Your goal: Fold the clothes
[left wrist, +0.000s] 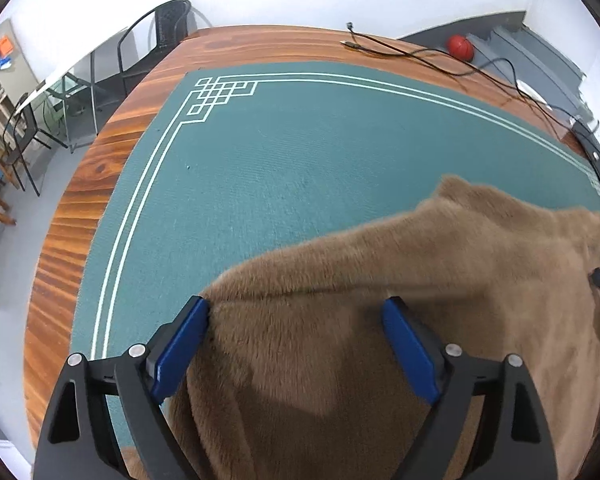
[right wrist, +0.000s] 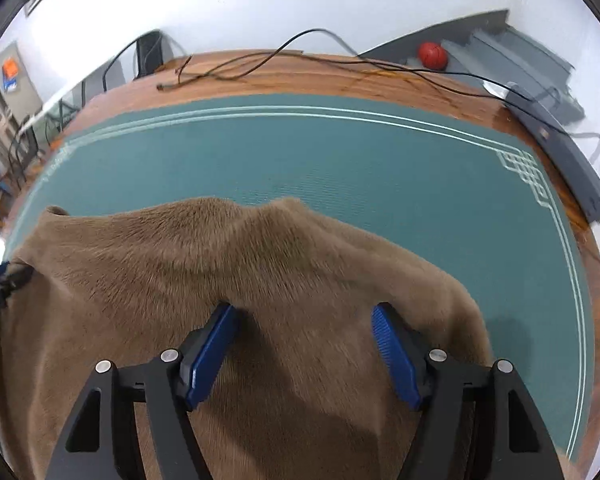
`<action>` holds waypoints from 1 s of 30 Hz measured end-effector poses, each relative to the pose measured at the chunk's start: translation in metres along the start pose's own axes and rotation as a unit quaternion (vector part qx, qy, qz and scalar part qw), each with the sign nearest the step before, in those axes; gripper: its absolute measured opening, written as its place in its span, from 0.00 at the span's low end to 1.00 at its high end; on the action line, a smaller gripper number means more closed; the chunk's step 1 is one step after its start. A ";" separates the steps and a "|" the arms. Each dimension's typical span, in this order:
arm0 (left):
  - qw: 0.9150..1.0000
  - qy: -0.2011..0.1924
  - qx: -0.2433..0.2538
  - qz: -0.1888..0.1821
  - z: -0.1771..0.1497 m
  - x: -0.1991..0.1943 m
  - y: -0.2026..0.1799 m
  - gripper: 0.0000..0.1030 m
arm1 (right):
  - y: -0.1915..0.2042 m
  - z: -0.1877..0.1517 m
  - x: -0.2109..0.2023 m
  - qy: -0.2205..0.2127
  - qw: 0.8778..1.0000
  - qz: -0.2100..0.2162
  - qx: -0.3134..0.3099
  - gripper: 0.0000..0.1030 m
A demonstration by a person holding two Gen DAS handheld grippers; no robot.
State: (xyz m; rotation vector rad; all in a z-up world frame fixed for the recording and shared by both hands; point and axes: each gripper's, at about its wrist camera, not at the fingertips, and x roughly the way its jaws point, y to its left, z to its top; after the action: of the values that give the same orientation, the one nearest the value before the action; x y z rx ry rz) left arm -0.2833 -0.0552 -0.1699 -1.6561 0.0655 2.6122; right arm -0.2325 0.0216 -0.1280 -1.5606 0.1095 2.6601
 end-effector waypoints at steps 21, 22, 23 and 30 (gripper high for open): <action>0.996 0.041 0.044 -0.066 -0.140 -0.111 -0.085 0.88 | -0.163 -0.298 -0.213 -0.005 0.988 -0.147 0.048 0.70; 0.996 0.042 0.044 -0.068 -0.146 -0.114 -0.089 0.88 | -0.174 -0.308 -0.218 -0.002 0.986 -0.156 0.052 0.70; 0.996 0.042 0.047 -0.069 -0.151 -0.119 -0.093 0.88 | -0.184 -0.318 -0.223 0.000 0.985 -0.164 0.057 0.70; 0.995 0.048 0.053 -0.073 -0.187 -0.143 -0.126 0.88 | -0.227 -0.346 -0.230 0.000 0.986 -0.167 0.031 0.70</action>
State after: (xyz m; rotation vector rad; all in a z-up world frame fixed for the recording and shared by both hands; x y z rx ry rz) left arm -0.0454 0.0563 -0.1217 -1.6808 0.0812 2.3807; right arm 0.1994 0.2143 -0.1025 -1.4170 -0.0646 2.3755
